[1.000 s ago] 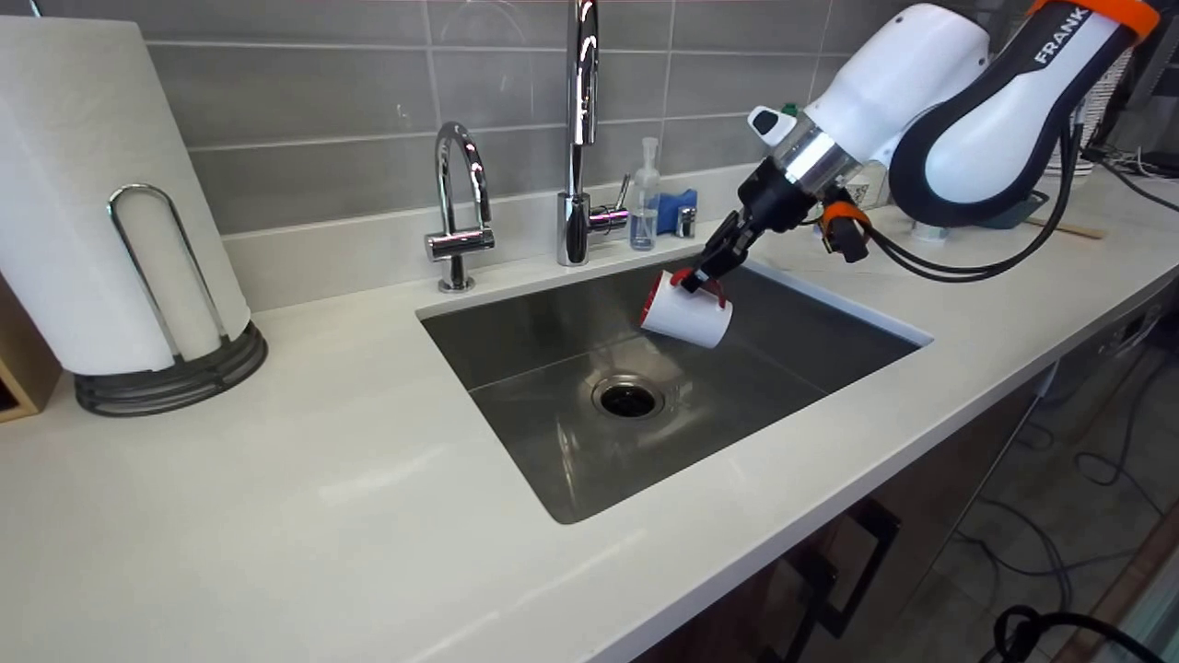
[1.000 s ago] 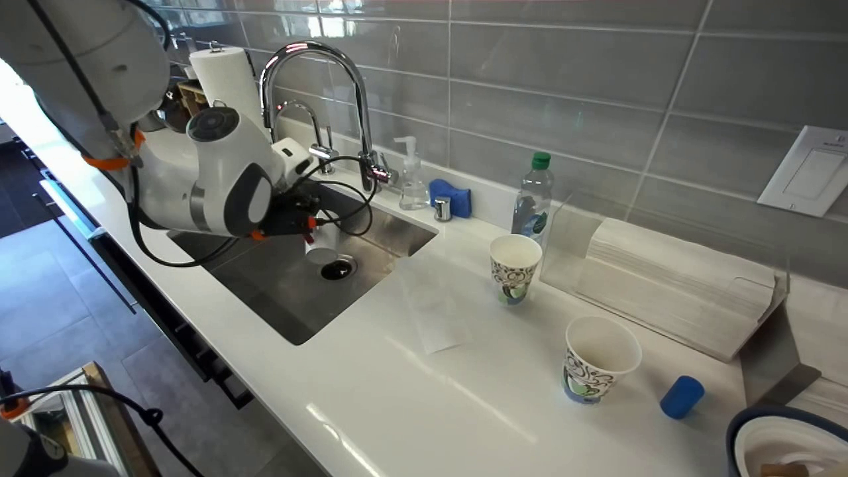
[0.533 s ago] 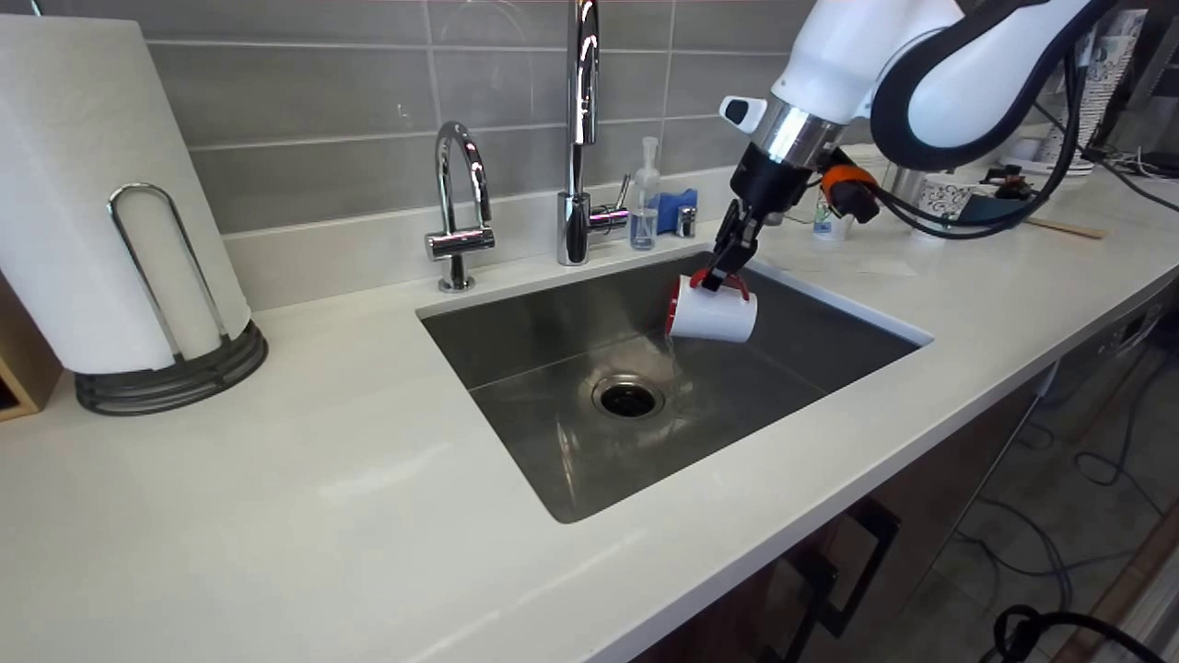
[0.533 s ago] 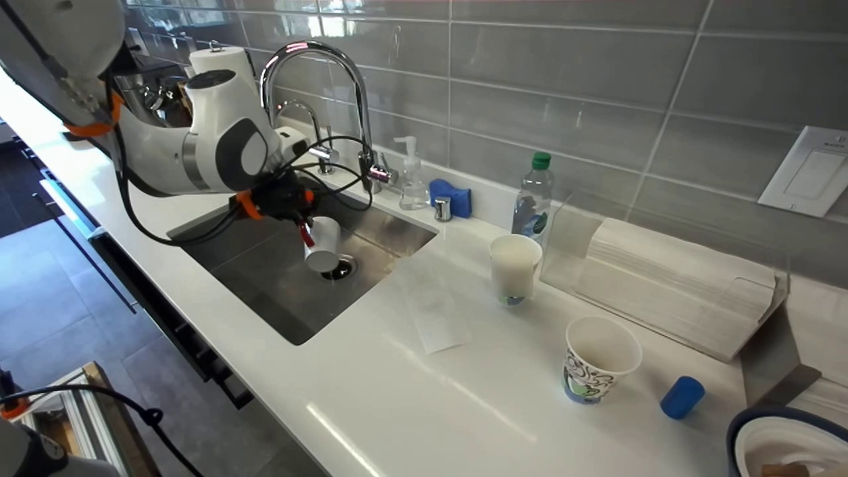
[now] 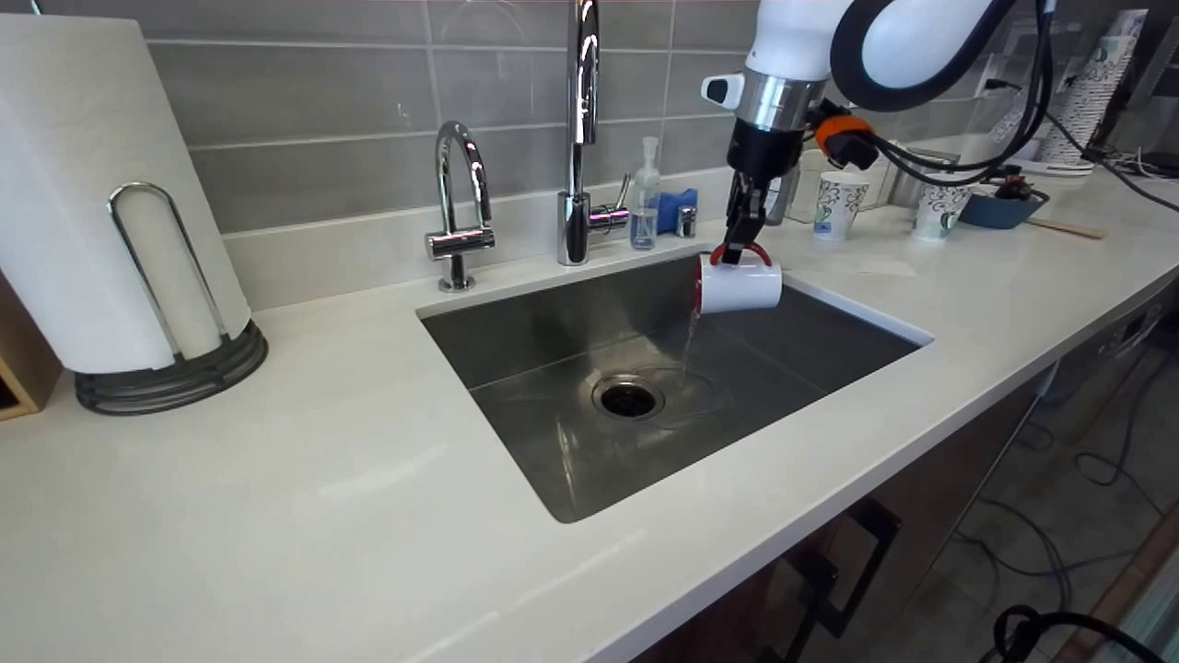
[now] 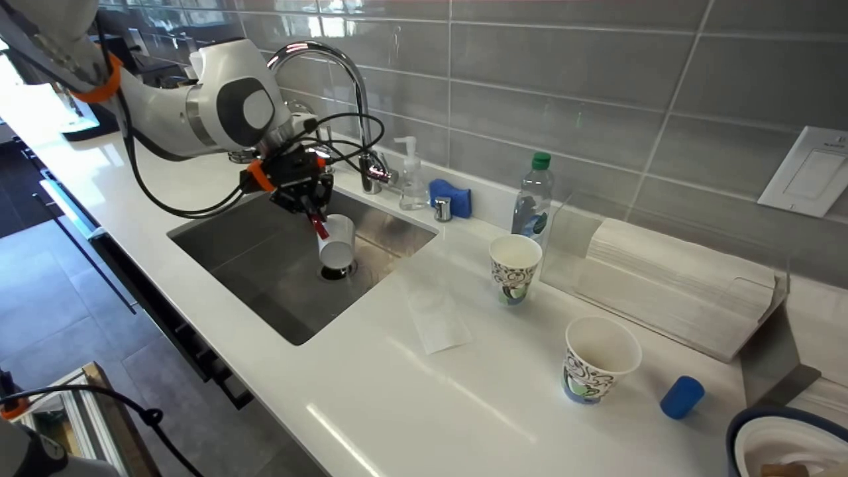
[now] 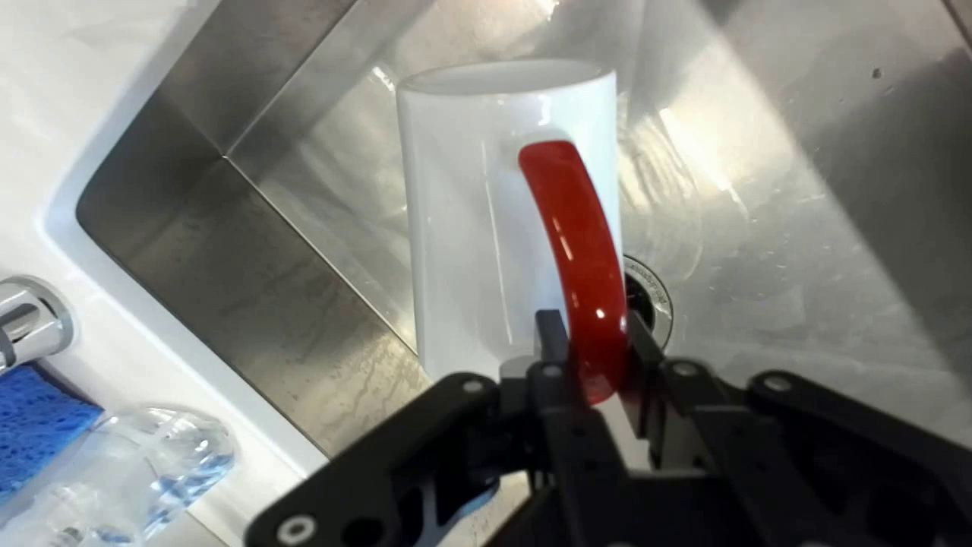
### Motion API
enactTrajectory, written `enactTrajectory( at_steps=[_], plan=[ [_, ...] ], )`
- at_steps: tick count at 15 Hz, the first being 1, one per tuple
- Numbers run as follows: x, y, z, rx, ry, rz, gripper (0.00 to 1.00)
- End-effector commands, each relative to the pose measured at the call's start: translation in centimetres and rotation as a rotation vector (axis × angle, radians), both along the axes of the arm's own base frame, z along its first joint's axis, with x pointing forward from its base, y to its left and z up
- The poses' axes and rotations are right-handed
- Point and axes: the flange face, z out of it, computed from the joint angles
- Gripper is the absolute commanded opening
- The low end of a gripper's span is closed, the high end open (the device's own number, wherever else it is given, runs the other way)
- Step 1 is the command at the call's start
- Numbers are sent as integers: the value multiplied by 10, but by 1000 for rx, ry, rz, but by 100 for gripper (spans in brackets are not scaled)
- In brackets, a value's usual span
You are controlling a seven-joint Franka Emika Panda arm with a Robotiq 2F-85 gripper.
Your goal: Pour the water out of the cup and take it out of the sink
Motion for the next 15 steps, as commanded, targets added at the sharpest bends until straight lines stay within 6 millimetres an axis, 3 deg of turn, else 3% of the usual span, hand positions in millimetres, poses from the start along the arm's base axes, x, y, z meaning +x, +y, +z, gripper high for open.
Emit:
enactTrajectory(
  at_steps=[1, 10, 15],
  plan=[
    [8, 5, 23, -92, 16, 26, 5],
    [16, 11, 19, -268, 94, 48, 5],
    [17, 8, 17, -247, 76, 43, 5]
  ],
)
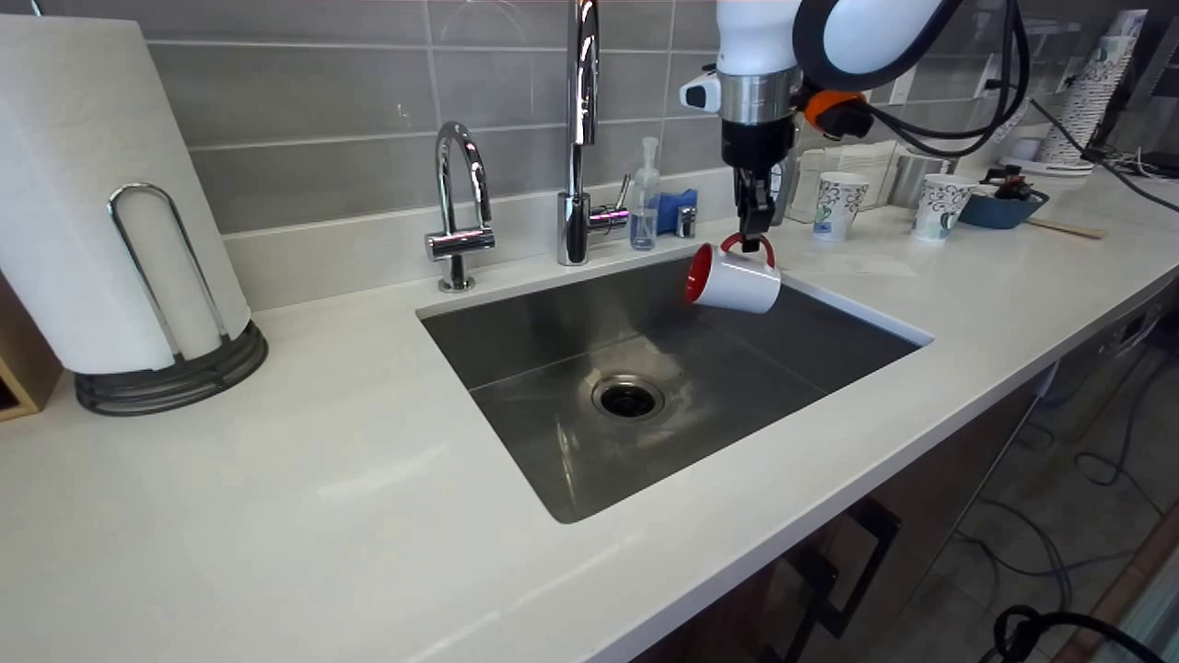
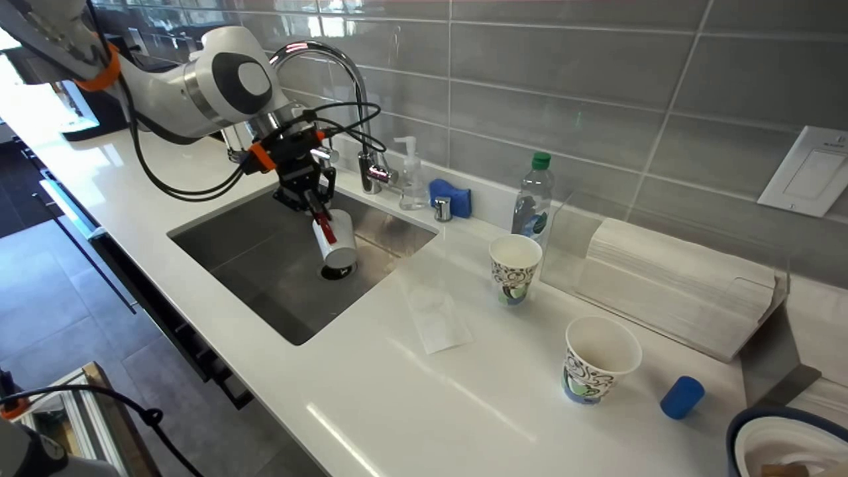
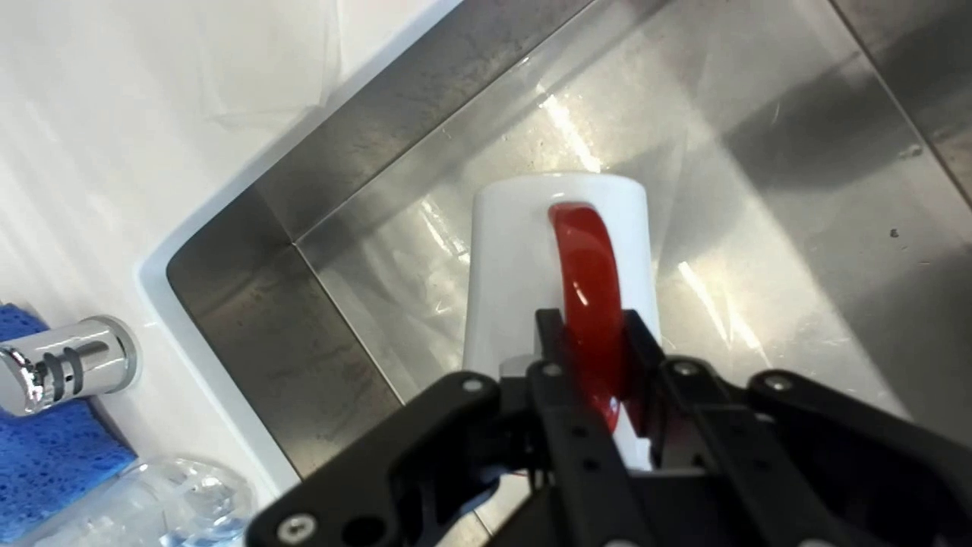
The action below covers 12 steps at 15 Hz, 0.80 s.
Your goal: Pour the water out of the cup and take it out of the sink
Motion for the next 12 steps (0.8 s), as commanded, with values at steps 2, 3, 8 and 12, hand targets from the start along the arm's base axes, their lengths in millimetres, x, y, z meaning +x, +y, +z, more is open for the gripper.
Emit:
enactTrajectory(
  at_steps=[2, 3, 8, 12],
  plan=[
    [7, -6, 5, 49, -45, -11, 5],
    [8, -8, 4, 75, -64, -14, 5],
    [0, -20, 1, 251, -202, -45, 5],
    [-15, -34, 1, 364, -311, -92, 5]
  ],
)
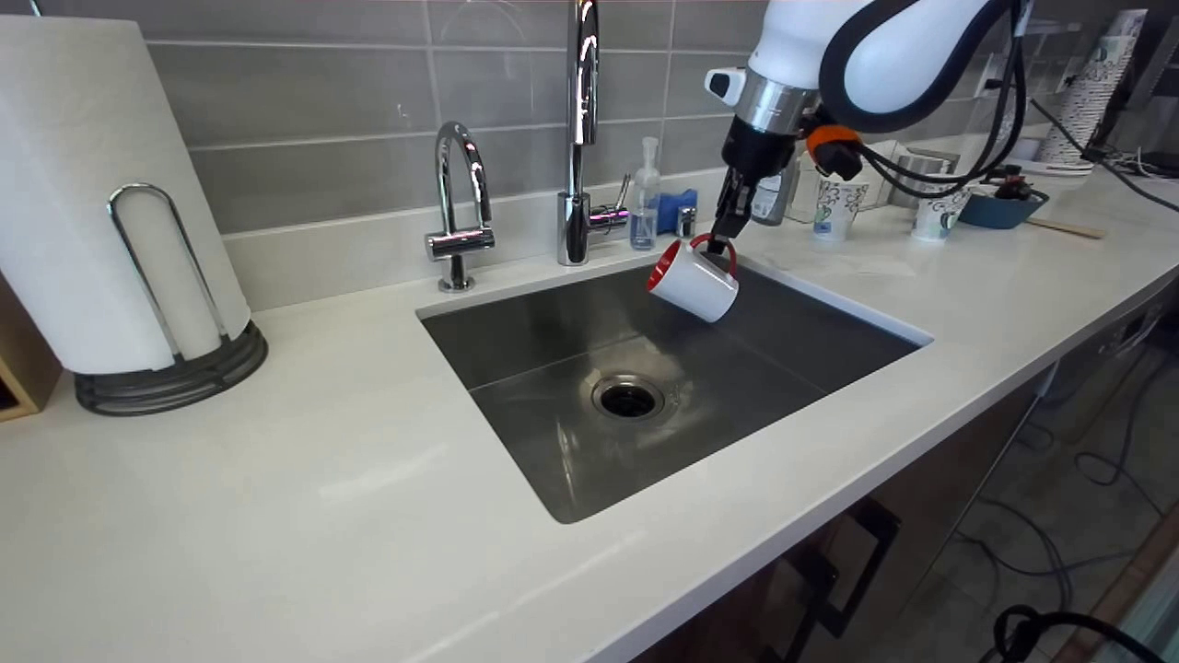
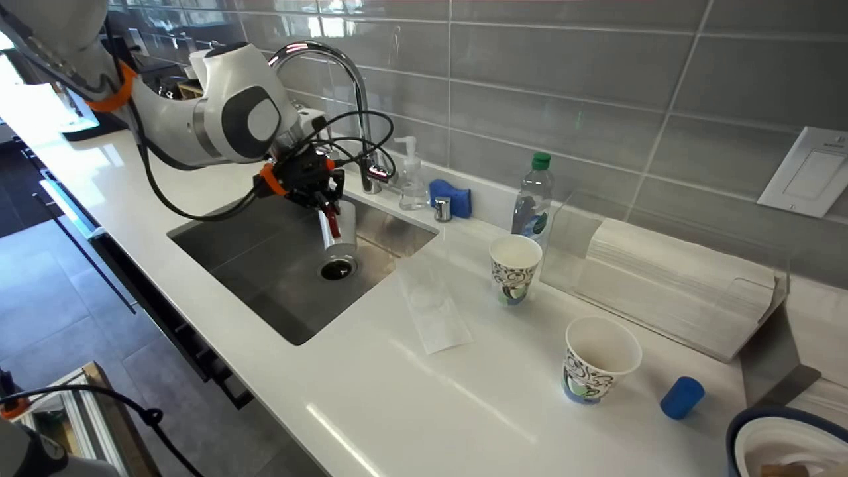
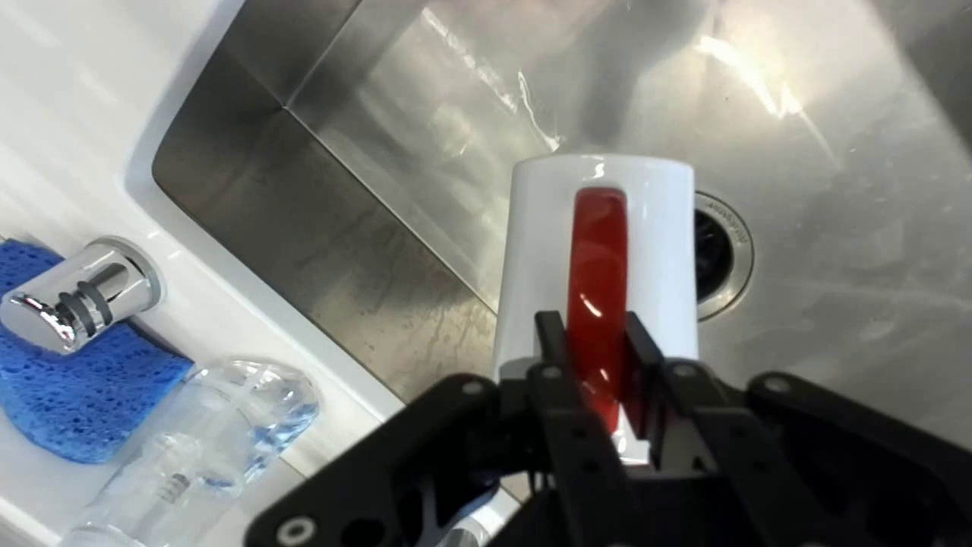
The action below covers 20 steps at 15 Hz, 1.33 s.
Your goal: Pour the water out of the cup and take it out of the sink
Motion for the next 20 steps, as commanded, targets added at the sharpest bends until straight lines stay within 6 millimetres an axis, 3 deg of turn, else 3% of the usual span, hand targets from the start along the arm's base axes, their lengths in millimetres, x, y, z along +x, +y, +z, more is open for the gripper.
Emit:
enactTrajectory(
  at_steps=[1, 12, 17, 20],
  plan=[
    [-20, -17, 12, 89, -102, -38, 5],
    [-53, -49, 25, 211, -278, -154, 5],
    [-61, -73, 40, 221, -327, -214, 5],
    [-61, -99, 46, 229, -357, -282, 5]
  ],
)
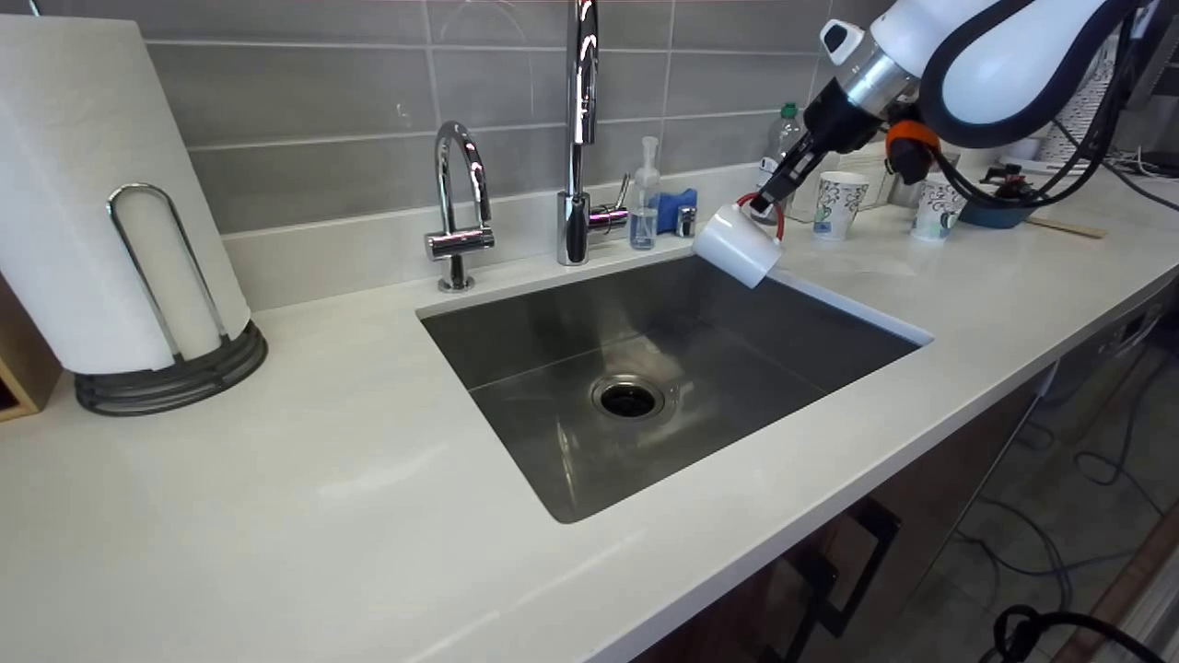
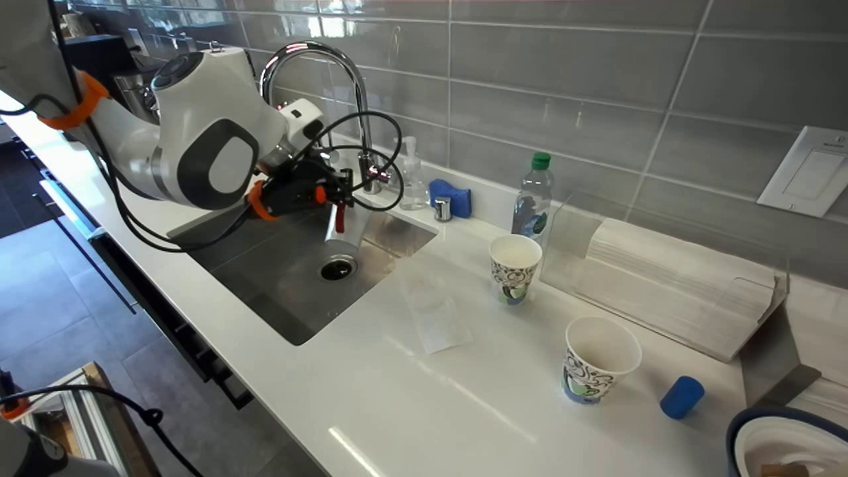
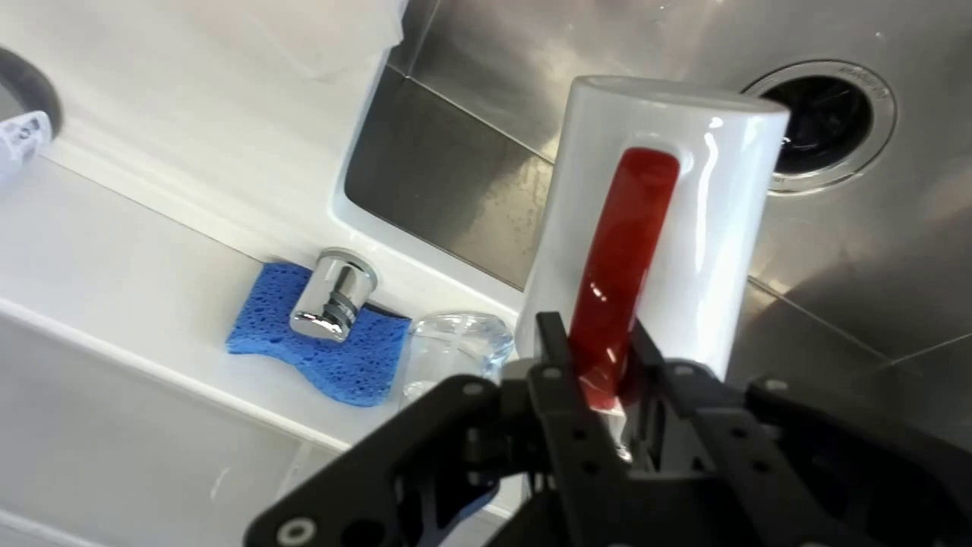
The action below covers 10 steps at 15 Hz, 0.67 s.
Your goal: Pour the water out of the cup and take it out of the sink
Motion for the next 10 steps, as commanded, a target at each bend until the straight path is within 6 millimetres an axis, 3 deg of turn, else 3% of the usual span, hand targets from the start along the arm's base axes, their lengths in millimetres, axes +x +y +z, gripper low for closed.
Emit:
enactTrajectory(
  at_steps=[1, 10],
  plan=[
    [-8, -27, 20, 32, -62, -88, 5],
    [-3, -129, 31, 32, -117, -297, 5]
  ],
)
